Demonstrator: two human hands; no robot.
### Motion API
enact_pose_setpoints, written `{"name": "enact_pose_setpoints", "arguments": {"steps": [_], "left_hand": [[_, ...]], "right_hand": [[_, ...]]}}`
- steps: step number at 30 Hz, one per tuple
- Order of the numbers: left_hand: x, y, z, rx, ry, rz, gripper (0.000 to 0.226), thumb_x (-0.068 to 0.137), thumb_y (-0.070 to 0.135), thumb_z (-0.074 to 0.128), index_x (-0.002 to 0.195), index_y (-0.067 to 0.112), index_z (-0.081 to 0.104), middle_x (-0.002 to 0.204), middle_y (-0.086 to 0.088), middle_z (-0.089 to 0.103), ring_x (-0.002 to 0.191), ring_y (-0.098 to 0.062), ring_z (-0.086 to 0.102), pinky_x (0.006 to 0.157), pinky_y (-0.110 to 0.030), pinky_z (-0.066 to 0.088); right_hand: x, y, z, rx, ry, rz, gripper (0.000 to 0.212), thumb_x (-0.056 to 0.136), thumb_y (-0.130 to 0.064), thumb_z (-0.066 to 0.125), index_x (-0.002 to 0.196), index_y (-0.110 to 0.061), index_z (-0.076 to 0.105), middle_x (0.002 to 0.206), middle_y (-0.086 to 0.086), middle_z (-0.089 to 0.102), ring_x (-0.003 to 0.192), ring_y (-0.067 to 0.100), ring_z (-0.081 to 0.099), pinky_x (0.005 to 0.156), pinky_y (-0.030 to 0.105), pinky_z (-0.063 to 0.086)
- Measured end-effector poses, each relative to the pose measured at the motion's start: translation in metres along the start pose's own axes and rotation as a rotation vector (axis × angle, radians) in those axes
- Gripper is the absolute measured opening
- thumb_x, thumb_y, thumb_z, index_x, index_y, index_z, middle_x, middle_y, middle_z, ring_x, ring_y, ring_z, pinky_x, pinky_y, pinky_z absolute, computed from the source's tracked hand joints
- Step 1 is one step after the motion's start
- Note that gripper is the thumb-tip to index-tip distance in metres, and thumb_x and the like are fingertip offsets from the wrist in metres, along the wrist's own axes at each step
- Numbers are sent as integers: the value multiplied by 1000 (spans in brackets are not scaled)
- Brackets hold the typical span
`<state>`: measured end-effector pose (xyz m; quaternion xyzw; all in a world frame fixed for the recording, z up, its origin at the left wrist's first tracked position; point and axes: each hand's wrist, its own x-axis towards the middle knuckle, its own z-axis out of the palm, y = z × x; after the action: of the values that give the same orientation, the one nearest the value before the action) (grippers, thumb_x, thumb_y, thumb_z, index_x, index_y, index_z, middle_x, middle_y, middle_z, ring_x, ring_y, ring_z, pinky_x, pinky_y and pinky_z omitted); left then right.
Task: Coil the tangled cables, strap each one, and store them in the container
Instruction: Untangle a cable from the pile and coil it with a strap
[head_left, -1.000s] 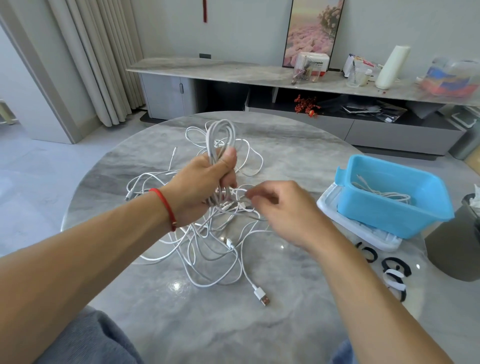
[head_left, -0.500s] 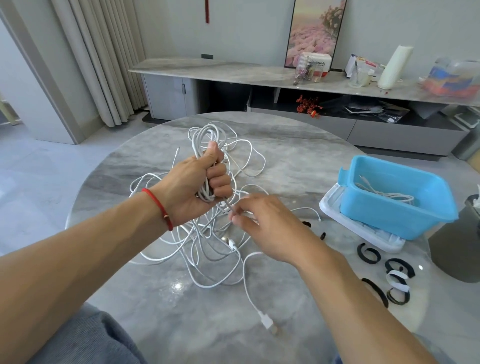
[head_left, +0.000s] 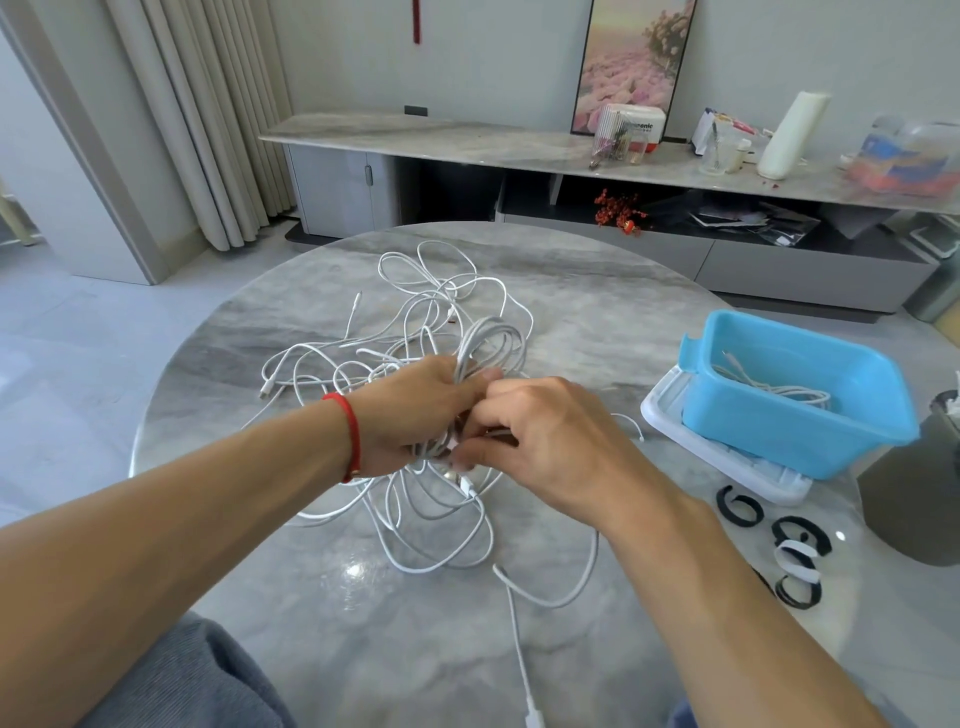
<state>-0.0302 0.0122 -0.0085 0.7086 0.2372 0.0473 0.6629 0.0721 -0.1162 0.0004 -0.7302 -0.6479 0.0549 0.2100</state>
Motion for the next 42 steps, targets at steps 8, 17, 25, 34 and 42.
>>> {"name": "enact_pose_setpoints", "arguments": {"steps": [8,17,25,34,42], "left_hand": [[-1,1,-1,118,-126,-130,28,101,14,41,77,8,55,52,-8,49,34,-15,40,37,-15,26],[8,-7,-13,342,22,-137,43,99,57,45,79,19,40,52,2,33,38,-14,26,42,-16,22],[4,-3,-5,242,-86,-25,58,85,71,49,59,20,45,50,4,32,38,-12,25,40,-16,23],[3,-9,11,298,-5,78,49,99,56,44,92,9,55,41,-3,40,33,-15,31,40,-20,28],[1,-3,14,137,-125,64,39,103,47,45,94,10,54,76,-8,55,37,-15,32,41,-21,25]], "right_hand": [[3,-4,2,-80,90,146,43,74,-66,76,72,-24,68,73,-6,72,75,19,66,68,36,51],[-19,41,-33,311,-167,318,25,88,-47,77,77,-24,75,56,-14,55,52,1,44,56,20,36],[-17,37,-31,657,14,506,25,104,-33,61,88,-17,72,53,-9,56,42,9,45,39,19,33],[-10,29,-23,856,253,542,12,97,-17,72,95,-4,70,62,10,71,57,28,74,58,35,63],[-7,24,-19,549,524,422,12,96,-17,73,87,-11,66,57,3,68,41,14,67,43,18,50]]}}
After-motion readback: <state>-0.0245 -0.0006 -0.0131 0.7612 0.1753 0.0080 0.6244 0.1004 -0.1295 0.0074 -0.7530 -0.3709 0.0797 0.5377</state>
